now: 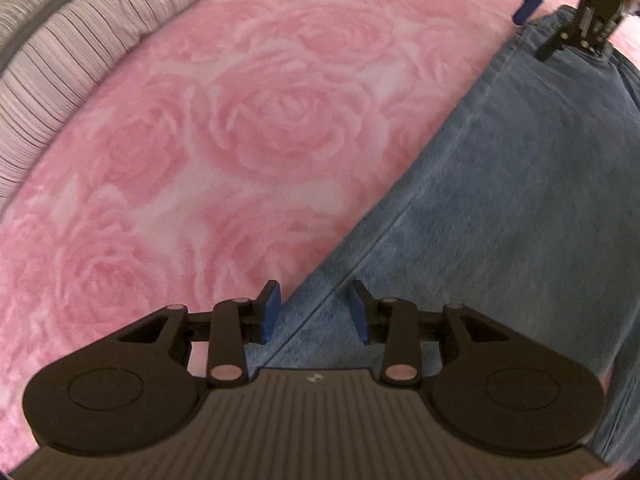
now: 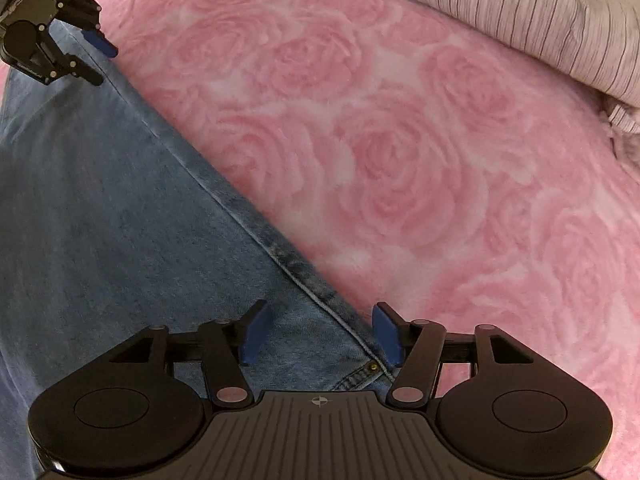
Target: Fold clothes
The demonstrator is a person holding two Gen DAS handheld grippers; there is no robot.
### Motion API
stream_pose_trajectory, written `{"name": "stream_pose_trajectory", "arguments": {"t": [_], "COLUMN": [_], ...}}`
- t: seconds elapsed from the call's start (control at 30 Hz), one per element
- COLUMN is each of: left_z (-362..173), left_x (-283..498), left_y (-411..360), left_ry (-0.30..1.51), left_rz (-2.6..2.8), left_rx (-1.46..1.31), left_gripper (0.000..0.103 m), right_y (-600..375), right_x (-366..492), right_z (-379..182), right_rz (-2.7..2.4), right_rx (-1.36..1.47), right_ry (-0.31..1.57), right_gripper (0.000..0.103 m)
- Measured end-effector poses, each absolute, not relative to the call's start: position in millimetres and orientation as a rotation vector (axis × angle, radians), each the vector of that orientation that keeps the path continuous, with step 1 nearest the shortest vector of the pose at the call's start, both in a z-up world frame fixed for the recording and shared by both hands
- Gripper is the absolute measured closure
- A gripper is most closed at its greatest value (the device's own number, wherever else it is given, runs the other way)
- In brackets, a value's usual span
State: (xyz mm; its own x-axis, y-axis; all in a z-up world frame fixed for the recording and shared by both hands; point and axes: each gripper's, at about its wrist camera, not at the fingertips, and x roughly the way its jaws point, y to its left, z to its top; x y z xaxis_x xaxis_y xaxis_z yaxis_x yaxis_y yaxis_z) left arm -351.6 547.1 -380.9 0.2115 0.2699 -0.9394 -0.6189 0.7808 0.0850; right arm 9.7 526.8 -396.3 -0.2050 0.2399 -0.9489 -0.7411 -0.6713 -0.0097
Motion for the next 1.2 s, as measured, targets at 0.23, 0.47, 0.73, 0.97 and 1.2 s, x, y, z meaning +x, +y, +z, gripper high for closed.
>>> {"name": "stream_pose_trajectory", "arguments": {"t": [0.23, 0.47, 0.73, 0.97, 1.2], "left_z": [-381, -349, -266, -244, -299], "left_x": [-357, -359, -377, -375, -361], "left_y": [540, 492, 379, 251, 172], "left_ry": [1.188, 1.146, 1.039, 1.042, 1.172], "left_rz": [0.586, 0.664, 0.845, 0.946, 0.985], "left_rx": [-0.302, -0.15, -0.2, -0.461, -0.762], "left_gripper": [0.086, 0.098, 0.099, 0.101, 0.101], "right_y": [520, 459, 342, 216, 123], "right_x": [5, -5, -16, -14, -22], "right_z": [-389, -342, -260, -235, -312], "right_rz": [1.903, 1.86, 1.82, 1.838, 1.723], "right_rx": [-1.458, -1.351, -1.176, -1.241, -1.625], "right_ry": [0.556, 0.292, 0.119, 0.179, 0.396], "right_gripper": [0.087, 0.094, 0.095, 0.095, 0.09]}}
